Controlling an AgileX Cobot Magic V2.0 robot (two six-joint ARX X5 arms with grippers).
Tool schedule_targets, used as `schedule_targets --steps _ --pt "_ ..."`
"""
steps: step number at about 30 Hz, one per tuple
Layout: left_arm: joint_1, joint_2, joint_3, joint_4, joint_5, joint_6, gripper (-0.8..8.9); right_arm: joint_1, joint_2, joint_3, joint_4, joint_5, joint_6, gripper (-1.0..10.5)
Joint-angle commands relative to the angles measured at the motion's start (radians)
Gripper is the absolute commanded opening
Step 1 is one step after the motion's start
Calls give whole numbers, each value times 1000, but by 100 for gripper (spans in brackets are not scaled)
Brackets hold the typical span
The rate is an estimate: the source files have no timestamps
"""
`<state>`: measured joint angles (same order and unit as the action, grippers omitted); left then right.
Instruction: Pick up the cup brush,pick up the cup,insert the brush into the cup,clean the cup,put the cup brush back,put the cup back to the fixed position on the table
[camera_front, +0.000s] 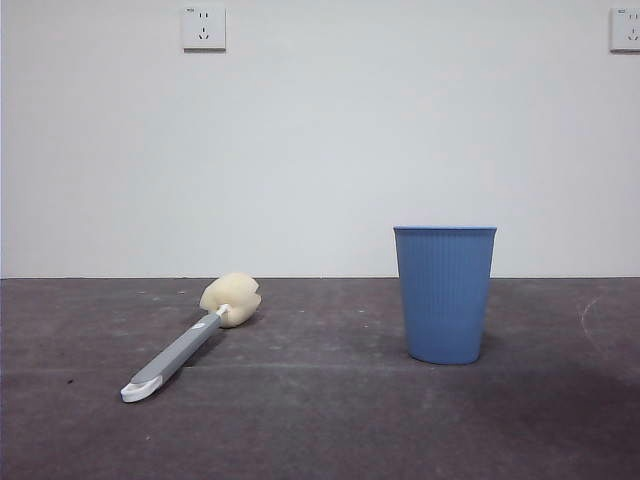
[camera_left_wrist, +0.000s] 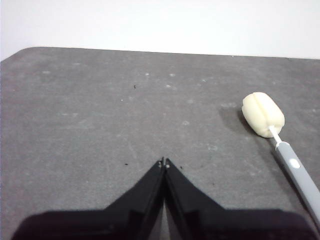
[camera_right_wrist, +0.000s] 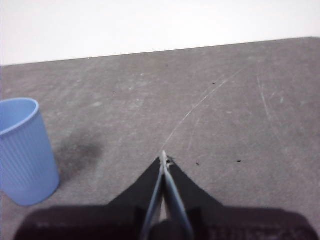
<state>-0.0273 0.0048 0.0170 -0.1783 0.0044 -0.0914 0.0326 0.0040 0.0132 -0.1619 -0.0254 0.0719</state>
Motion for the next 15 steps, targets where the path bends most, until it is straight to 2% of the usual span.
schedule_targets --steps 1,4,6,12,15 --pt "3 -2 -13 12 10 -63 -6 1 2 -9 3 0 61 2" --pt "3 -2 6 -5 63 -118 -6 1 6 -4 8 -9 132 -9" --pt "3 -2 39 -44 81 -138 -6 1 10 16 17 -58 168 -9" --pt "2 3 158 -116 84 -205 -6 3 51 126 25 -138 206 -12" --pt "2 24 239 -162 124 -229 -6 3 109 213 6 -190 216 -12"
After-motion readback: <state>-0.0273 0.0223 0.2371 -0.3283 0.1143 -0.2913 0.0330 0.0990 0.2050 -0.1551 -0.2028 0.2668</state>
